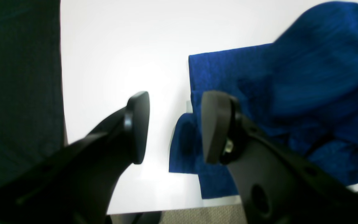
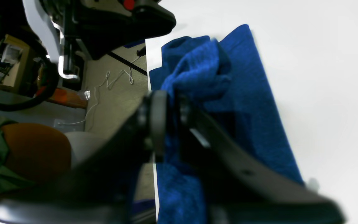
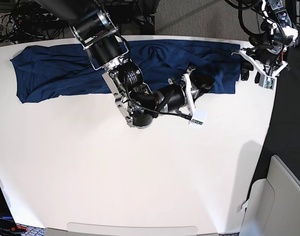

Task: Fold the T-shirt properly
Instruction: 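Grasp the folded strip's ends with both grippers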

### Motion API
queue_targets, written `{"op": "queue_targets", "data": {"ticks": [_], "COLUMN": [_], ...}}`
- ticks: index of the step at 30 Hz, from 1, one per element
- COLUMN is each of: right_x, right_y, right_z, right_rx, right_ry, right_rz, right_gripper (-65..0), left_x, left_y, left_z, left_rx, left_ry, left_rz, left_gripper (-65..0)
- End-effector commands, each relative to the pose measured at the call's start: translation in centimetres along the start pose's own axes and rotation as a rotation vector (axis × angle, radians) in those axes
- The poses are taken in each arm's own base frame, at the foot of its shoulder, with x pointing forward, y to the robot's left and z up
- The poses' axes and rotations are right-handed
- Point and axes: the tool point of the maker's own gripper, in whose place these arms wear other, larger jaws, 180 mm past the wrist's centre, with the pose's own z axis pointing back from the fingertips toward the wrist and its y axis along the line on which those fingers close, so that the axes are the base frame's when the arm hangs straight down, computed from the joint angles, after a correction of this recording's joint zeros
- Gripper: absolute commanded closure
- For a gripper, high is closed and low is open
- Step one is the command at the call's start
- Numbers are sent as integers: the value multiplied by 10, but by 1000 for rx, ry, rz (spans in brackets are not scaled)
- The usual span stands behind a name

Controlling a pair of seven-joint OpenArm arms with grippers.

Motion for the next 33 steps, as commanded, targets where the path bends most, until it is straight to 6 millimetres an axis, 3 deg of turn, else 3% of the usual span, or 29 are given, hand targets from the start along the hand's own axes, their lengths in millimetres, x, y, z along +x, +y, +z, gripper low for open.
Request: {"op": "queue_targets", "data": {"ticks": [1, 4, 8, 9, 11, 14, 18, 25, 30, 33], "right_x": [23, 25, 36, 42, 37, 8, -27, -77, -96, -108], "right_y": [7, 8, 7, 6, -8, -44, -66, -65, -55, -55], "right_z": [3, 4, 13, 21, 42, 92, 152, 210, 237, 254], "right_rx": [20, 17, 2, -13, -65, -201, -358, -514, -551, -586], "right_ry": [-55, -56, -88, -119, -145, -150, -150, -112, -142, -154], "right_rz": [40, 50, 69, 73, 62, 15, -11, -34, -66, -97], "right_gripper": [-175, -267, -268, -268, -268, -268, -268, -268, -268, -268], "left_x": [11, 12, 11, 11, 9, 3, -8, -5, 0, -12], "left_y": [2, 1, 0, 0, 1, 3, 13, 18, 7, 6], "left_z": [3, 3, 3, 3, 3, 3, 3, -8, -10, -16], "left_rx": [4, 2, -3, -3, -2, 2, 11, -34, -106, -124], "left_ry": [-41, -41, -37, -36, -31, 4, 103, 168, 171, 207], "left_rz": [-12, -13, -16, -16, -15, -20, -56, -80, -53, -25], "left_gripper": [-268, -268, -269, -271, -272, -323, -381, -383, -381, -381]}}
